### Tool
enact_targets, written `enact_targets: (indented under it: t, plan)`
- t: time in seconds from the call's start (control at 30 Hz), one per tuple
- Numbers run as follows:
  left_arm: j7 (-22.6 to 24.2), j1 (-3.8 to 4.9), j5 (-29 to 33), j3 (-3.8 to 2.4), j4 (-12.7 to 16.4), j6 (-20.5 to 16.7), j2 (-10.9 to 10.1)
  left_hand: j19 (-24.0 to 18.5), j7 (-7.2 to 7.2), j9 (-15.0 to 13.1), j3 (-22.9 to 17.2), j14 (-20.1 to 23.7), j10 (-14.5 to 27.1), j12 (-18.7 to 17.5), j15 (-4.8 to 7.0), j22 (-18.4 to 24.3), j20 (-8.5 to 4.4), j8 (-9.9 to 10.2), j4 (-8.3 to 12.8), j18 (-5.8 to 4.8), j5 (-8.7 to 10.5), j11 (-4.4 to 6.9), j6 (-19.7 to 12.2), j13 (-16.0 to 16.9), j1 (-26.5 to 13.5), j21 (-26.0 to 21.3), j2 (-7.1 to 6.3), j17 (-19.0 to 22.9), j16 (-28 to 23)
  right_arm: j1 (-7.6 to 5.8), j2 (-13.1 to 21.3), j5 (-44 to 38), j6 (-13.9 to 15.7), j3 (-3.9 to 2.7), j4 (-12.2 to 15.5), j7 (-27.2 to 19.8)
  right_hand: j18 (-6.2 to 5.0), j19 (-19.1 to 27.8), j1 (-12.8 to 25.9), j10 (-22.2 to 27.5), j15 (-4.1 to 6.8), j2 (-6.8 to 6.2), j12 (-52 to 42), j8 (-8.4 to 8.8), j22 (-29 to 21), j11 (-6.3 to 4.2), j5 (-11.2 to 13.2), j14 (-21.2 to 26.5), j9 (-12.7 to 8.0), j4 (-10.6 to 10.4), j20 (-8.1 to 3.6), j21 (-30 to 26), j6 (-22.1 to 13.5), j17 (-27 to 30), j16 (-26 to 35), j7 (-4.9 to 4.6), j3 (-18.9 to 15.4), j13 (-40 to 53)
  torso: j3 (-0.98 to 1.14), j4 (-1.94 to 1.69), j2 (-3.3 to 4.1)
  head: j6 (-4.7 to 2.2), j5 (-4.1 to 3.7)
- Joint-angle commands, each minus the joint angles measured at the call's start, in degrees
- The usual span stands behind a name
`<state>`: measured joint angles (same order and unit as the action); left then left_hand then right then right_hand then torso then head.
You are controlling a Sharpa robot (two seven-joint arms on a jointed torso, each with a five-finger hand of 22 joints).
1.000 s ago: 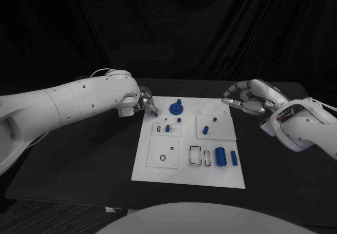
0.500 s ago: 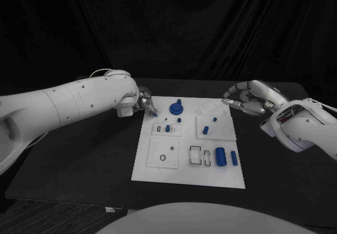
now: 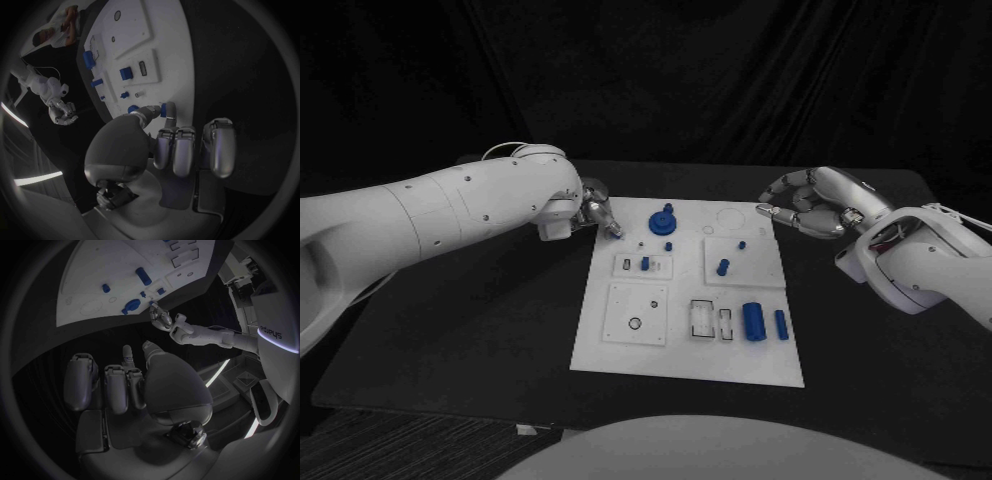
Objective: Assemble the parts on the task board
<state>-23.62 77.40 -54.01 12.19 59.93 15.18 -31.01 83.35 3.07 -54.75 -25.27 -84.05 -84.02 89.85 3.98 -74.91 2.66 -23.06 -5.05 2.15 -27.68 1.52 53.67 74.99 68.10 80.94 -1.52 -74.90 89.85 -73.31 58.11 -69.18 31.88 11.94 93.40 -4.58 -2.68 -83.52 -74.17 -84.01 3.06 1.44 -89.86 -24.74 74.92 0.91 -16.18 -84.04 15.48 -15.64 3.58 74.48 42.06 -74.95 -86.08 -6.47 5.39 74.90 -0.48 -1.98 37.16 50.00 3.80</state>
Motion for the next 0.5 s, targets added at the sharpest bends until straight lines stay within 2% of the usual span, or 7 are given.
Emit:
enact_targets:
  t: [0.03,0.27,0.5]
  plan:
    - [3.66,-0.13,0.09,-0.04,0.39,-1.06,-0.19,-0.1,-0.28,-0.23,-3.11,-5.95,-5.98,0.15,-0.35,-11.68,0.18,-0.09,2.04,0.41,-0.32,-0.38,0.12,15.01,-0.63,-0.4,0.05,-15.1,0.15,0.16,0.07,-0.1,-0.51,-0.03,0.01,1.2,-0.94,0.39,-0.57,-5.99,-0.39,-0.17,-0.14,-0.33,10.19,0.28,-0.18,-4.24,-0.05,-0.09,0.02,-0.22,0.4,-7.33,0.28,0.16,0.31,15.1,0.0,-0.02,0.01,0.0,-0.07]
    - [6.53,-0.12,0.09,-0.05,1.55,-2.86,-0.93,-0.02,-0.2,-0.79,-5.61,-5.95,-5.98,0.15,-0.39,-11.73,0.21,-0.54,3.24,0.38,-0.64,-0.43,0.71,15.01,-0.62,-0.29,0.14,-15.1,0.15,0.19,0.06,-0.1,-0.68,-0.03,-0.01,1.48,-0.95,0.41,-0.9,-5.99,-0.39,-0.04,-0.14,-0.36,10.17,0.3,-0.58,-4.21,-0.12,0.02,0.02,-0.31,0.46,-7.21,0.35,0.16,0.49,15.1,0.01,-0.02,0.0,0.0,-0.05]
    - [4.81,0.18,0.09,-0.06,4.52,-3.08,-2.79,-0.06,-0.2,-1.07,-6.94,-5.95,-5.98,0.15,-0.37,-11.71,0.2,-0.76,4.04,0.4,-1.05,-0.41,1.07,15.01,-0.75,-0.34,-0.2,-15.1,0.15,0.21,0.15,-0.1,-0.79,-0.03,-0.04,1.74,-0.98,0.46,-1.04,-5.99,-0.39,0.03,-0.14,-0.37,10.13,0.29,-0.71,-4.18,-0.15,0.07,0.02,-0.45,0.49,-7.1,0.41,0.17,0.57,15.1,-0.01,-0.03,0.0,0.0,-0.16]
